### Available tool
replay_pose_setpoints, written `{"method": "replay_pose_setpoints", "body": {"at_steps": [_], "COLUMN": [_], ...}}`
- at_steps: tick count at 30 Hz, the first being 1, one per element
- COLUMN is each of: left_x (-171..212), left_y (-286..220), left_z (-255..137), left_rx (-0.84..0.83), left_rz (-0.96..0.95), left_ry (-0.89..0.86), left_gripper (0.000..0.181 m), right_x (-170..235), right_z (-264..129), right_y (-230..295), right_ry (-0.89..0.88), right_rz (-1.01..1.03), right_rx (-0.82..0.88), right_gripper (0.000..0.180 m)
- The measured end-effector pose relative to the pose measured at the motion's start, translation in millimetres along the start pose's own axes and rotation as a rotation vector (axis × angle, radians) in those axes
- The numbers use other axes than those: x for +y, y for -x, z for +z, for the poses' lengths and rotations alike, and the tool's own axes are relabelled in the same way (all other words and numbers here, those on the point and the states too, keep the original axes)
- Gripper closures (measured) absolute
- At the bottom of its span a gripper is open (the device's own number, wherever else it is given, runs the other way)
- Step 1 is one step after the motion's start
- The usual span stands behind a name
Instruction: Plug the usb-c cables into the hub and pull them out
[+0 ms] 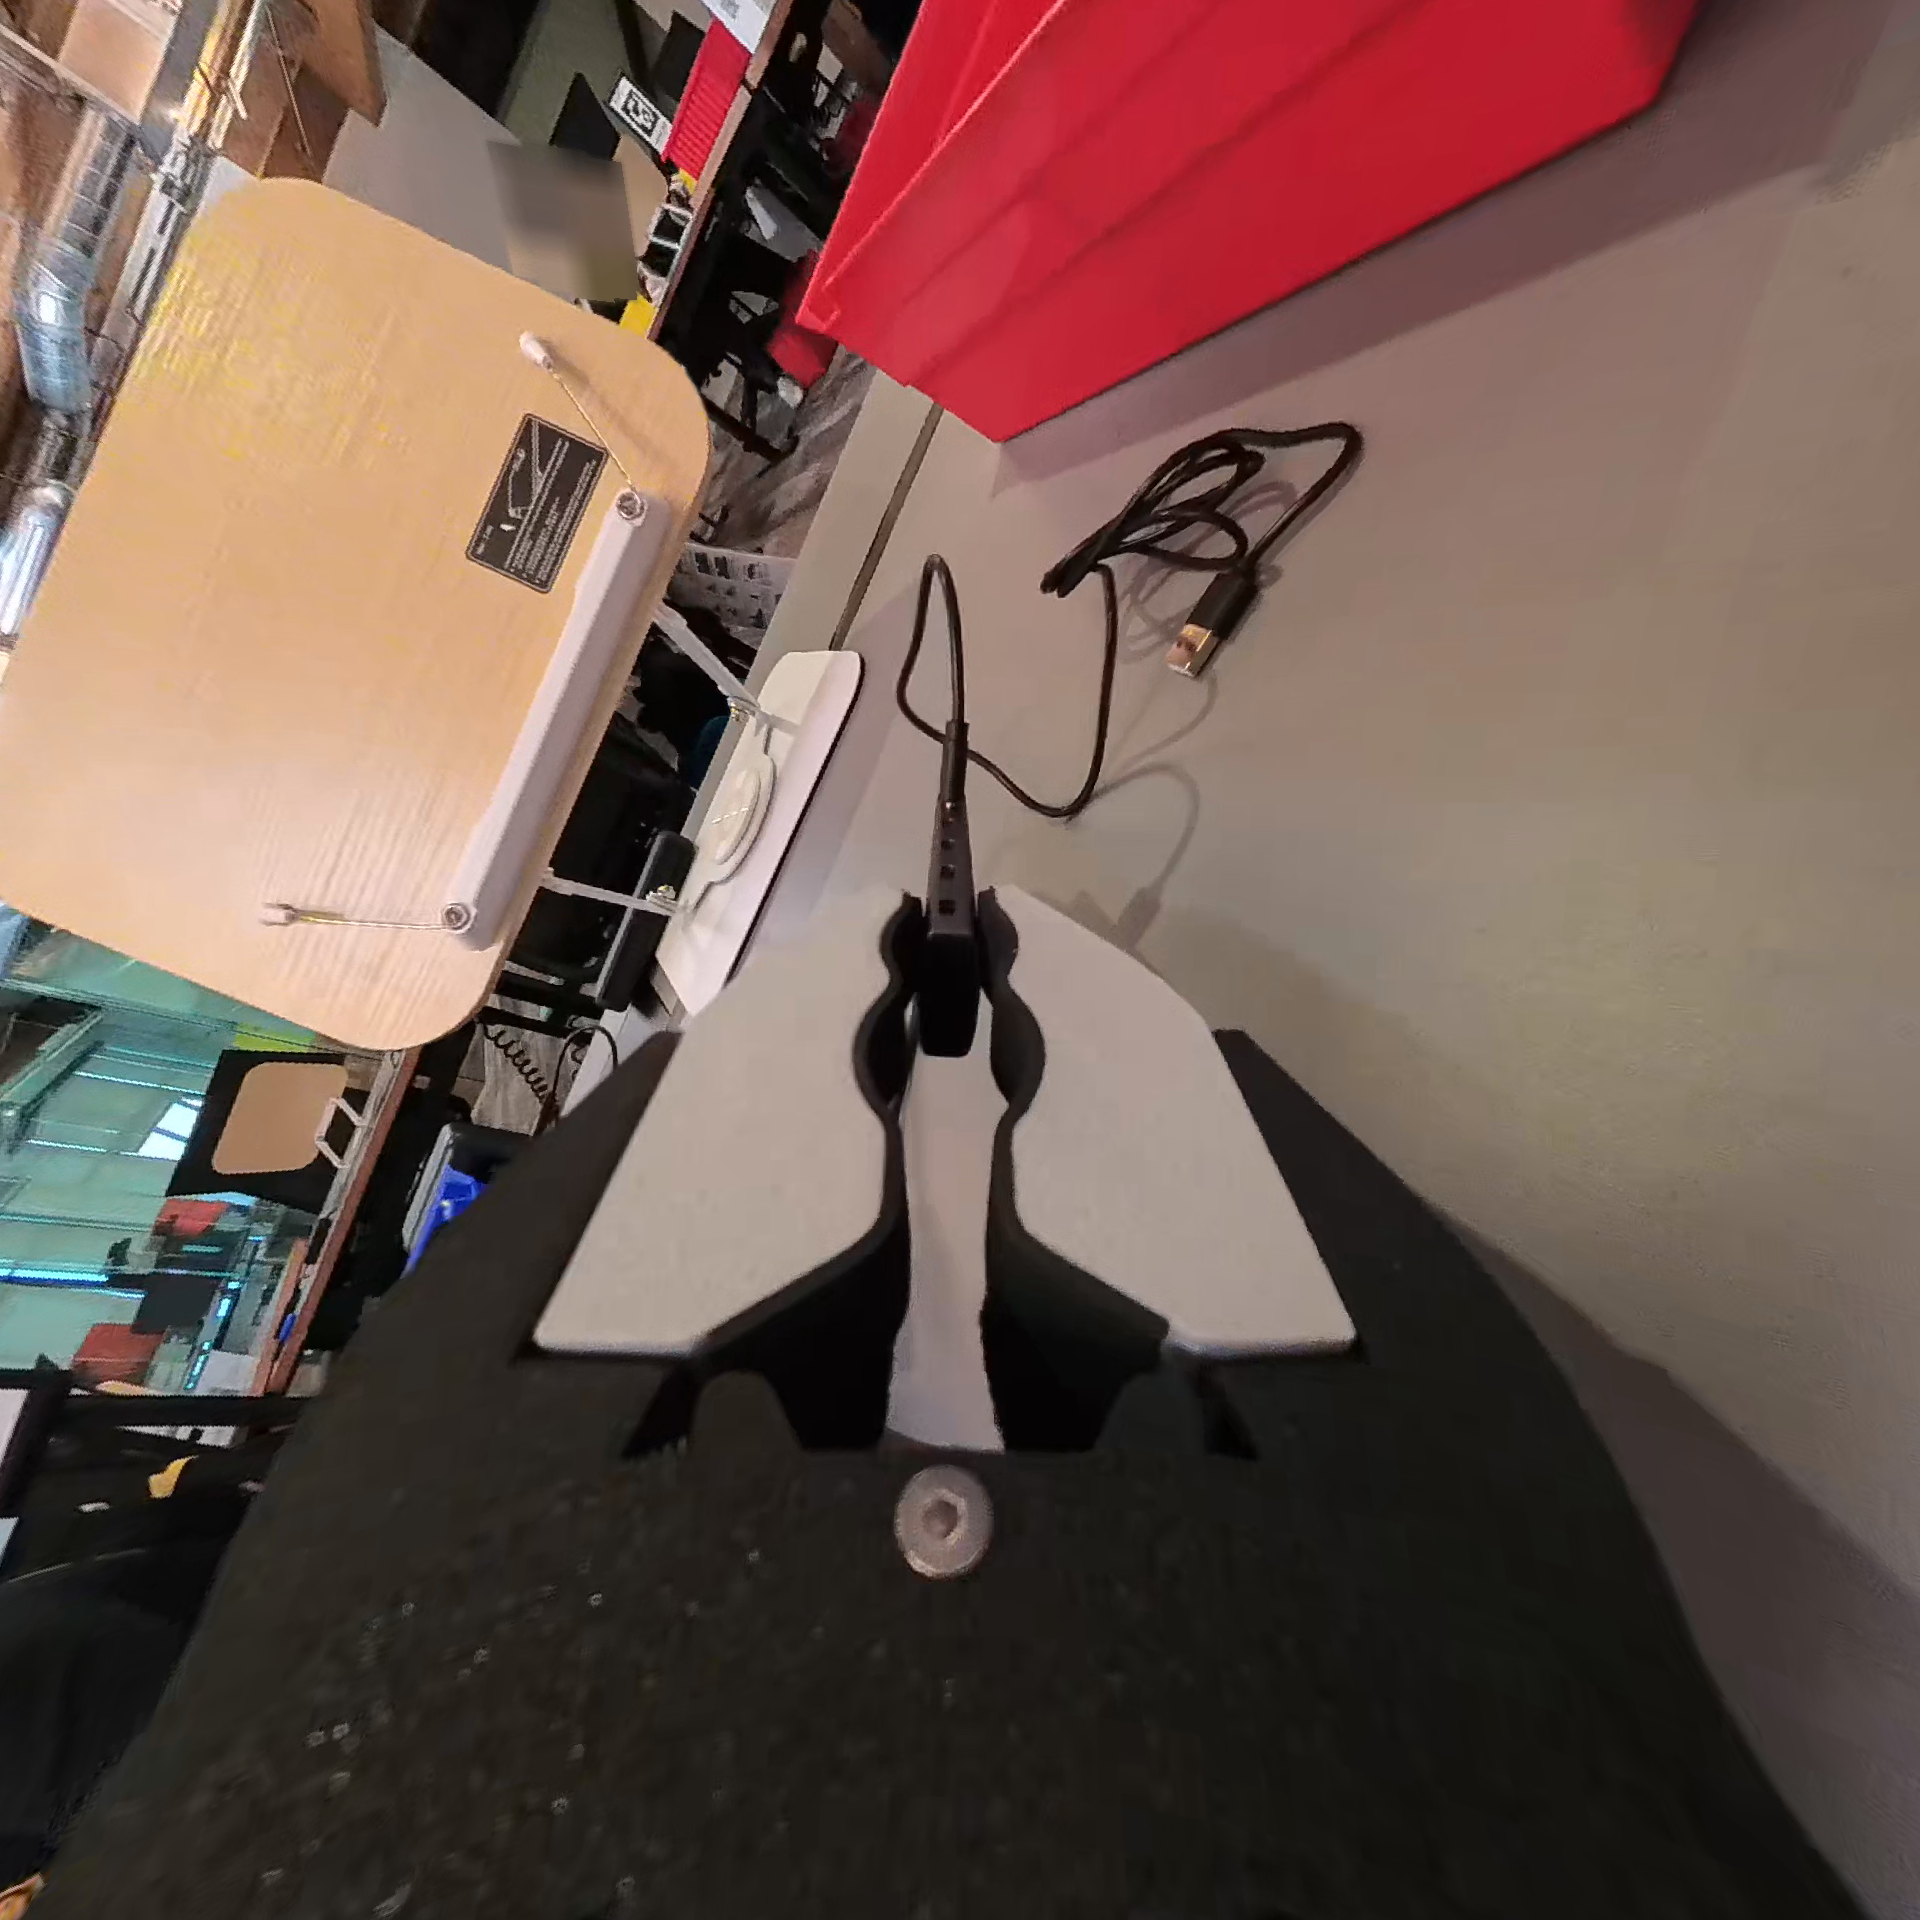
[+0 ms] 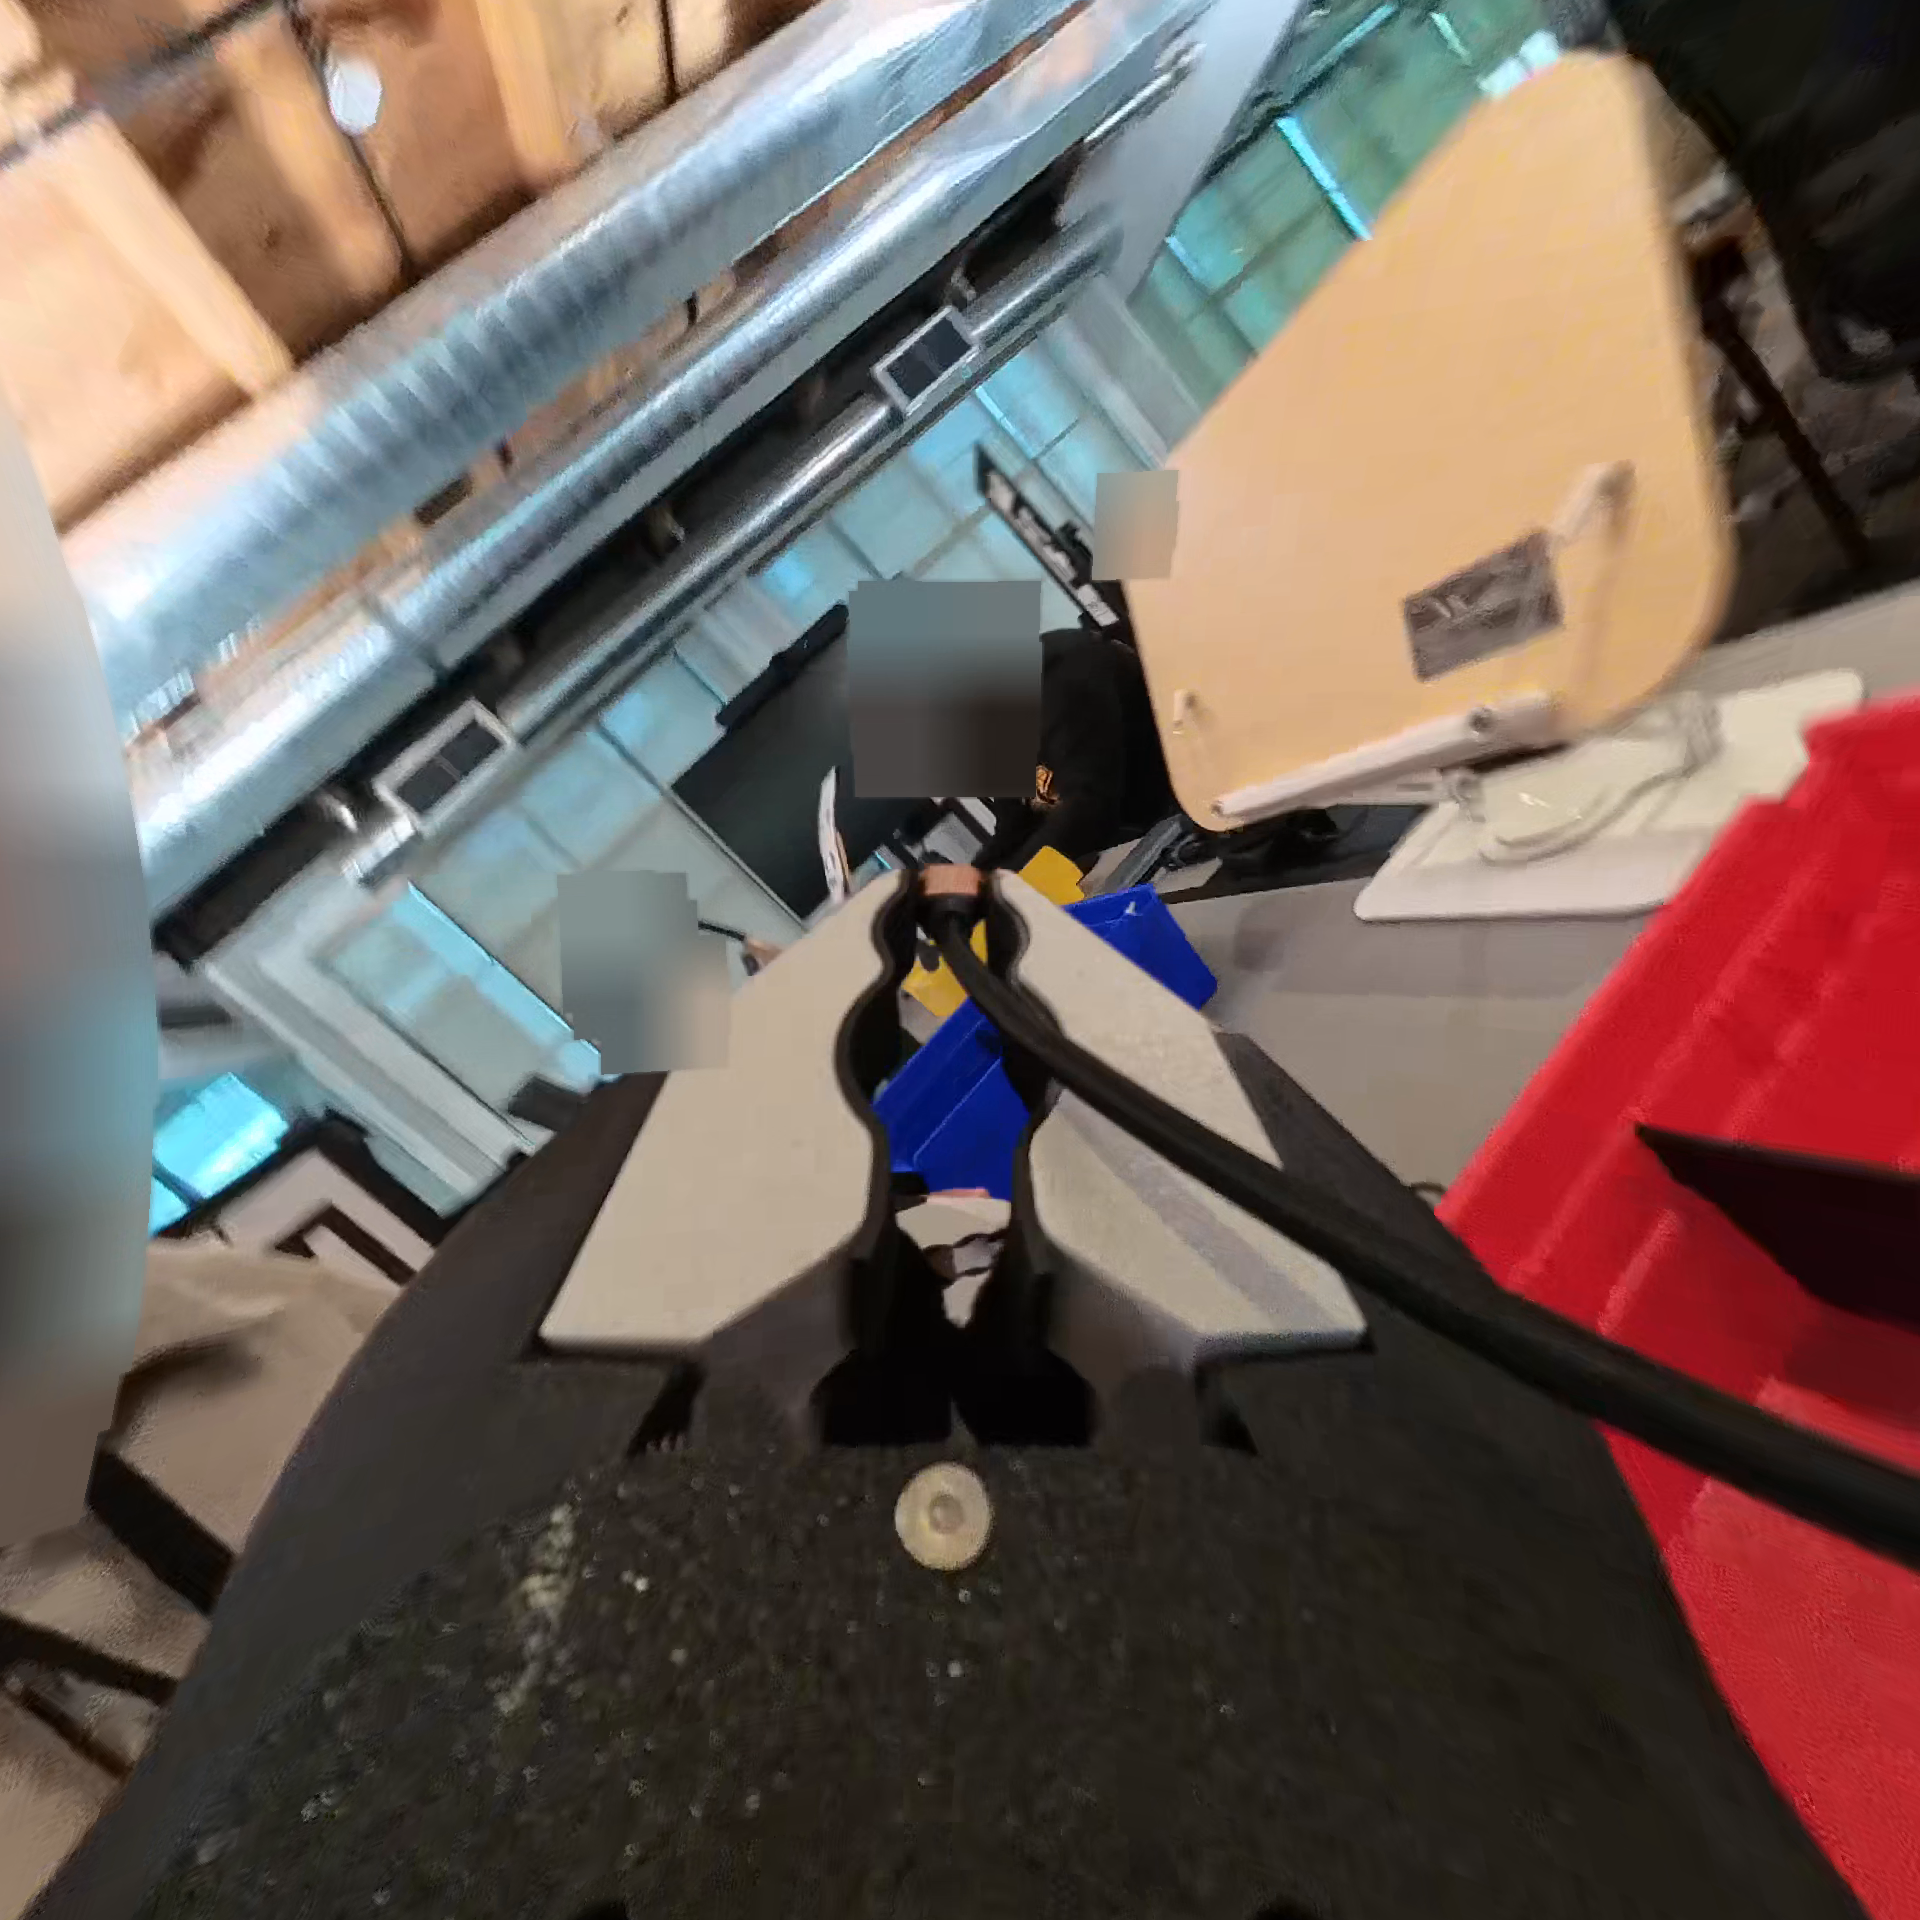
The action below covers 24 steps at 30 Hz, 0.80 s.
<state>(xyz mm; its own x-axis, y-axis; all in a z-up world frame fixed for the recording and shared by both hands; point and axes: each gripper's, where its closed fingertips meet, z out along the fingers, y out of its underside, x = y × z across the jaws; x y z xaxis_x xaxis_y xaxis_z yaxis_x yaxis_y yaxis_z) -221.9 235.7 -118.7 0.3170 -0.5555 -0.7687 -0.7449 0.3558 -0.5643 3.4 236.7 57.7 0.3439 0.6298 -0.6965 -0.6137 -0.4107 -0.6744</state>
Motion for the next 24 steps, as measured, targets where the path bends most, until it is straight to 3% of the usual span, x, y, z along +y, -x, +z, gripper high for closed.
{"method": "replay_pose_setpoints", "body": {"at_steps": [3,5,8,12,16,17,20,24], "left_x": [4,6,6,4,3,3,0,0], "left_y": [0,-5,-8,-12,-12,-12,-12,-12], "left_z": [0,1,0,1,2,3,3,2], "left_rx": [0.008,0.026,0.024,0.032,0.034,0.034,0.034,0.030], "left_rz": [-0.011,0.000,0.031,0.039,0.040,0.041,0.050,0.063], "left_ry": [0.003,0.008,0.012,0.011,0.007,0.006,0.003,0.003], "left_gripper": [0.171,0.171,0.171,0.171,0.171,0.171,0.170,0.171], "right_x": [17,48,84,98,105,110,127,128], "right_z": [-12,-21,-45,-95,-110,-102,-49,-43], "right_y": [-47,-73,-96,-127,-129,-126,-86,-99], "right_ry": [-0.015,0.117,0.354,0.598,0.729,0.756,0.730,0.712], "right_rz": [0.219,0.274,0.186,0.048,0.001,-0.023,-0.002,0.091], "right_rx": [0.032,0.101,0.268,0.583,0.692,0.664,0.316,0.307], "right_gripper": [0.168,0.169,0.168,0.168,0.168,0.168,0.168,0.168]}}
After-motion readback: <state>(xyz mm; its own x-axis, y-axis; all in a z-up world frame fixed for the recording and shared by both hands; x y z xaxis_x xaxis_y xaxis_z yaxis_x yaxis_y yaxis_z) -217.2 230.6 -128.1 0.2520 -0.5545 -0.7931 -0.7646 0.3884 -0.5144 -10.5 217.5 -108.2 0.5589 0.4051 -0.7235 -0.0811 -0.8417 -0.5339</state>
